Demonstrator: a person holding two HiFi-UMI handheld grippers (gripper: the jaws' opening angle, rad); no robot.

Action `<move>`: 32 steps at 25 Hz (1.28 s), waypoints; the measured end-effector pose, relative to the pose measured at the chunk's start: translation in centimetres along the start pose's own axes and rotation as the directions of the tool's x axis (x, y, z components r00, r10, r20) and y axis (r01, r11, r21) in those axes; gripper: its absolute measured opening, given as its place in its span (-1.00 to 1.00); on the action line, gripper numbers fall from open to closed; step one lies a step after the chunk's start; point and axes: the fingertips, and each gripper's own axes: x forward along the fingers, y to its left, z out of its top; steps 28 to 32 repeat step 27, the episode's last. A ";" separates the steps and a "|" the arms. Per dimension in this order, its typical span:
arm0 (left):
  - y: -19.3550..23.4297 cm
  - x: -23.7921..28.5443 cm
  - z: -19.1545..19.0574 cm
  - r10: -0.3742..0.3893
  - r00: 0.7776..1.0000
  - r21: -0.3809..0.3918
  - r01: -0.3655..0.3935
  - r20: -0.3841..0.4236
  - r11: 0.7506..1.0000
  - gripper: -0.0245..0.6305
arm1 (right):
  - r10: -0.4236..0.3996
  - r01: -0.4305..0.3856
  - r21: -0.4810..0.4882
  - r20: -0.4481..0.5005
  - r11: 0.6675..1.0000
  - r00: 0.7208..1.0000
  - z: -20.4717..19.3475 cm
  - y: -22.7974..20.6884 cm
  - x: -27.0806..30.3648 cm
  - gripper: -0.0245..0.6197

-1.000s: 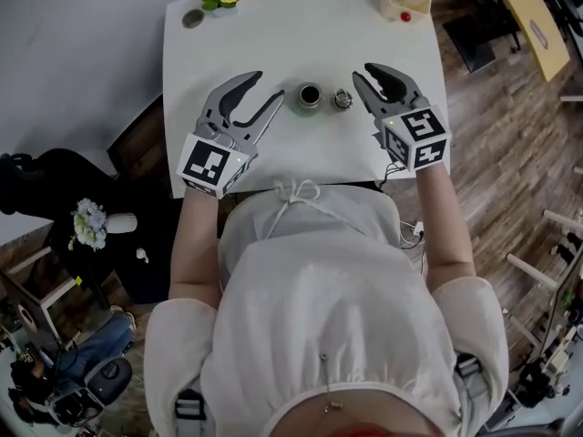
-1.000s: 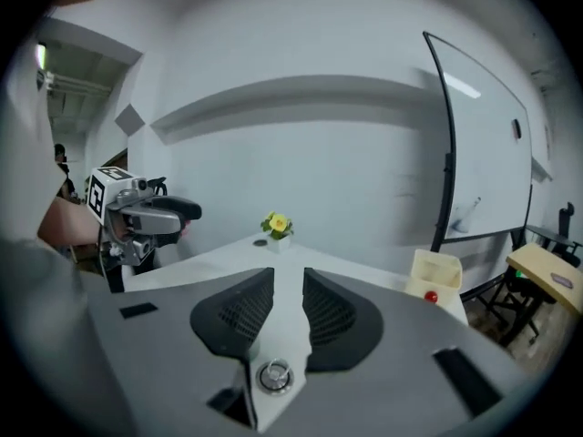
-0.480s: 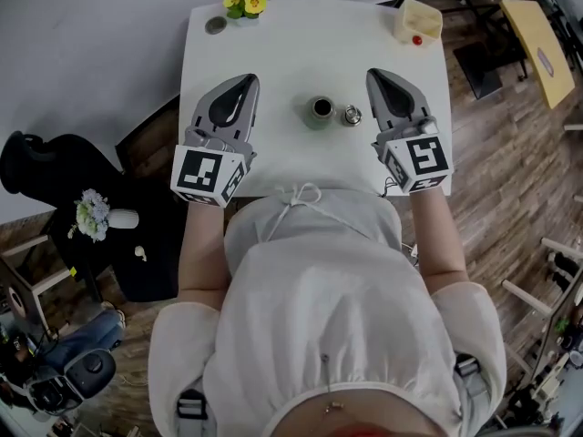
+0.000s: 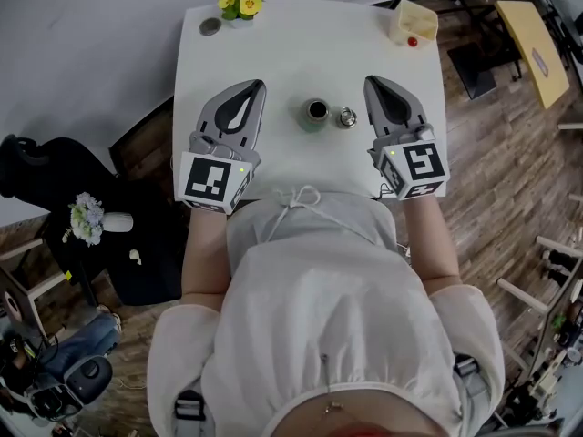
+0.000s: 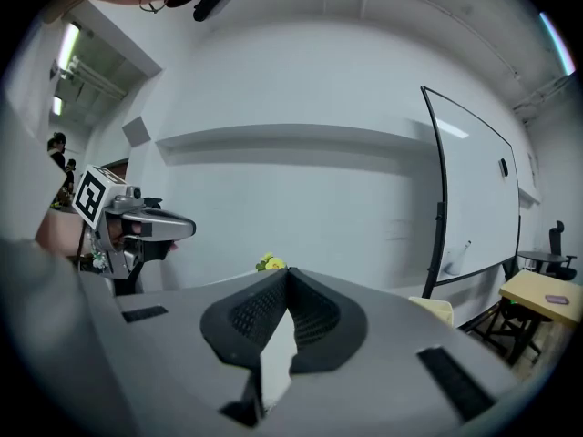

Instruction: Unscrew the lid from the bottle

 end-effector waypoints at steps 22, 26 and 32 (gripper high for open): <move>0.2 1.3 0.8 0.014 1.000 -0.015 -0.014 -0.001 1.000 -0.86 | 0.007 -0.008 0.016 0.053 1.000 0.999 0.0 -0.8 -0.3 -0.92; 0.1 1.4 0.4 0.014 1.000 -0.015 -0.014 -0.014 1.000 -0.86 | 0.015 -0.015 0.009 0.053 1.000 0.999 0.1 -0.5 0.0 -0.92; 0.1 1.4 0.4 0.015 1.000 -0.014 -0.016 -0.017 1.000 -0.86 | 0.016 -0.017 0.007 0.052 1.000 0.999 0.1 -0.5 0.0 -0.92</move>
